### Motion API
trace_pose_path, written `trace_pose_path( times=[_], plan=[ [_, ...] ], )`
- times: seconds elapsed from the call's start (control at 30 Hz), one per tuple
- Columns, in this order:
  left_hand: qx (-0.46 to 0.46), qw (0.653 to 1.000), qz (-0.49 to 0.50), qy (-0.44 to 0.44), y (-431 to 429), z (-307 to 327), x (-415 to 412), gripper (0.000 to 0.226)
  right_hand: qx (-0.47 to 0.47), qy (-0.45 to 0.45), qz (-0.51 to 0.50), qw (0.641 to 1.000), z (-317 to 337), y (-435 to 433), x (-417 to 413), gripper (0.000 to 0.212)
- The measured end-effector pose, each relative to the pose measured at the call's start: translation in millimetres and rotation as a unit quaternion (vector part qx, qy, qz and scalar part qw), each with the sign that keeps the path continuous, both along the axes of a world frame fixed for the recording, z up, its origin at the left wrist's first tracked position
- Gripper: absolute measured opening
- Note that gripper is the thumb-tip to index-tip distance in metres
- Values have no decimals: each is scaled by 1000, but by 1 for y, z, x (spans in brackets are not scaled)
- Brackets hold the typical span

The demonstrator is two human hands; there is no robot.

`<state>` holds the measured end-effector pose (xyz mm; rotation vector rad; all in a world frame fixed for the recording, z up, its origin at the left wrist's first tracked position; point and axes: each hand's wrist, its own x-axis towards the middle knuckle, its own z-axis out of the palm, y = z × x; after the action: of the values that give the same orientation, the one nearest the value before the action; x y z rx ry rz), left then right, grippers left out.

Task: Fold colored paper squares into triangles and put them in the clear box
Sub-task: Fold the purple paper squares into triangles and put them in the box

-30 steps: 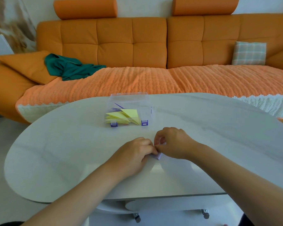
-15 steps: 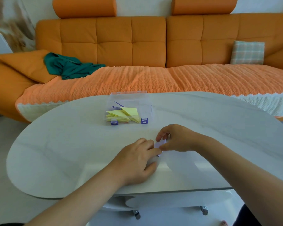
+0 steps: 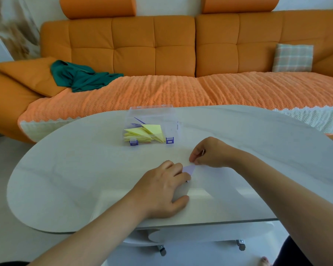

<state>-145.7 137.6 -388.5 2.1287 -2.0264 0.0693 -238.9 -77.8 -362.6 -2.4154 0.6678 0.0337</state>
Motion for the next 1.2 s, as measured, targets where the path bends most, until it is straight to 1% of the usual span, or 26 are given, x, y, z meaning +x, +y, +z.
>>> trace_pose_path(
  times=[0.13, 0.17, 0.23, 0.27, 0.3, 0.37, 0.47, 0.63, 0.73, 0.83, 0.97, 1.2],
  plan=[
    [-8, 1000, 19, 5, -2, 1, -2, 47, 9, -10, -10, 1000, -2, 1, 0, 26],
    [-14, 1000, 24, 10, -3, 1, -3, 44, 16, -16, -12, 1000, -2, 2, 0, 23],
    [-20, 999, 33, 16, -4, 2, -5, 42, 31, -16, -9, 999, -4, 3, -1, 8],
    [-20, 999, 37, 15, -6, 2, -6, 42, 28, -9, 0, 1000, -6, 3, -1, 11],
    [-18, 999, 41, 12, -7, 1, -6, 44, 19, 1, 6, 1000, -6, 5, -2, 19],
    [-15, 998, 52, 9, -9, -1, -9, 48, 3, 10, 6, 1000, -6, 5, -1, 24],
    [-15, 998, 66, 19, -8, -4, -13, 50, 5, 13, 10, 1000, -4, 7, 1, 23],
    [-24, 996, 56, 71, 4, -8, -13, 51, 18, 16, 5, 1000, -2, 8, 0, 23],
    [-22, 992, 52, 111, 12, -9, -11, 49, 17, 17, 6, 1000, -1, 8, 0, 22],
    [-17, 989, 50, 139, 19, -11, -9, 41, 18, 16, 9, 1000, -2, 10, -1, 18],
    [-12, 988, 54, 142, 19, -7, -6, 38, 14, 17, 16, 1000, -1, 11, -2, 12],
    [-60, 980, 95, 166, -11, -1, 0, 40, -6, 4, 38, 999, -4, 16, -4, 11]
  ],
)
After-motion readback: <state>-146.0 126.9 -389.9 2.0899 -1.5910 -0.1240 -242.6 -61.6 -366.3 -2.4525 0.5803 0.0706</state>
